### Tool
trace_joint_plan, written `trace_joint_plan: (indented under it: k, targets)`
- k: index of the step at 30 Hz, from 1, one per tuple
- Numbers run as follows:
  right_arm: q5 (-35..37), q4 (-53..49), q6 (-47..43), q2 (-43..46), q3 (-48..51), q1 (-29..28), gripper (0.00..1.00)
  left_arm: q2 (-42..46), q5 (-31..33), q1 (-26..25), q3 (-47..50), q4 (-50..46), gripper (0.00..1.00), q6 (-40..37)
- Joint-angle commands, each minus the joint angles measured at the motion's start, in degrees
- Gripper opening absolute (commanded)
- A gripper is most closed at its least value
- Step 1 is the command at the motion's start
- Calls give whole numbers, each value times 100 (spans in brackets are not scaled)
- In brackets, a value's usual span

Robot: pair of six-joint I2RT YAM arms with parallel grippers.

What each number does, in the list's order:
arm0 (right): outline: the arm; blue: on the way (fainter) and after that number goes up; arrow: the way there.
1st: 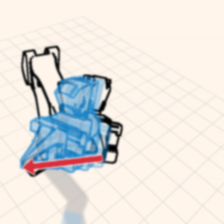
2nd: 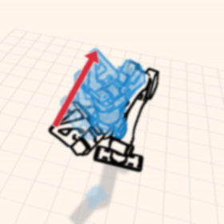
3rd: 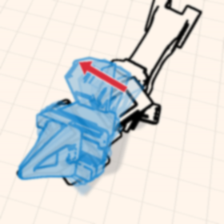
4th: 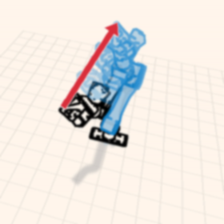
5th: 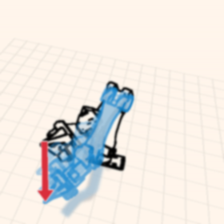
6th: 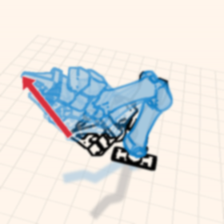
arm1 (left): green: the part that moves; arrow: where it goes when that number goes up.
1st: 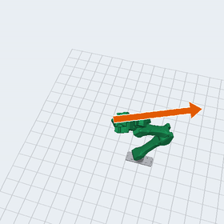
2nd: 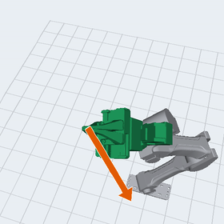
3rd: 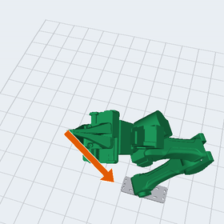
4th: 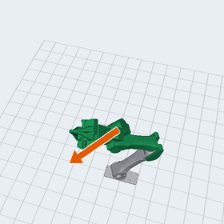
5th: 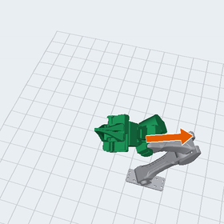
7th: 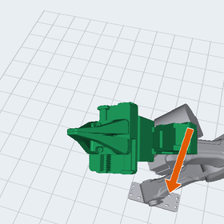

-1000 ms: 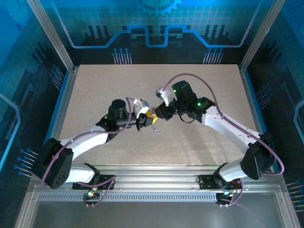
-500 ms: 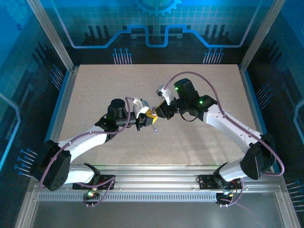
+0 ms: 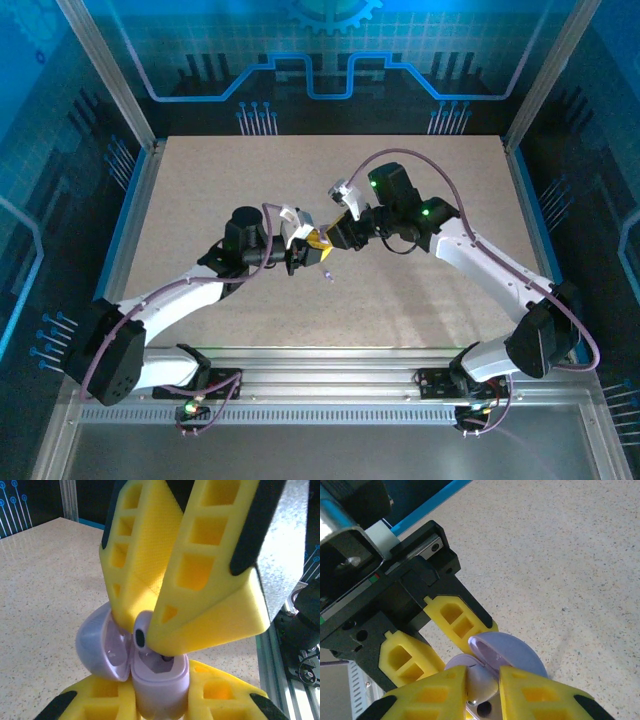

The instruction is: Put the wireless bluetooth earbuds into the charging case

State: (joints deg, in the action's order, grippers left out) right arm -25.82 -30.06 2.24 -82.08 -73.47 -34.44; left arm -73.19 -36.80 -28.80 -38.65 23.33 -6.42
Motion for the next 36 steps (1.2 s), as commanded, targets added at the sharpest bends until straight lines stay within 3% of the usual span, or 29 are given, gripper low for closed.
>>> trace_joint_plan:
  k: [1, 28, 36]
  targets:
    - [1, -187, -40, -71, -113, 77, 27, 279, -355, -111, -195, 253, 7, -176]
    - [266, -134, 350, 486, -159, 126, 40, 322, -271, -153, -169, 167, 7, -219]
    - [247, 137, 1224, 1037, 157, 224, 39, 393, -223, -158, -154, 99, 7, -294]
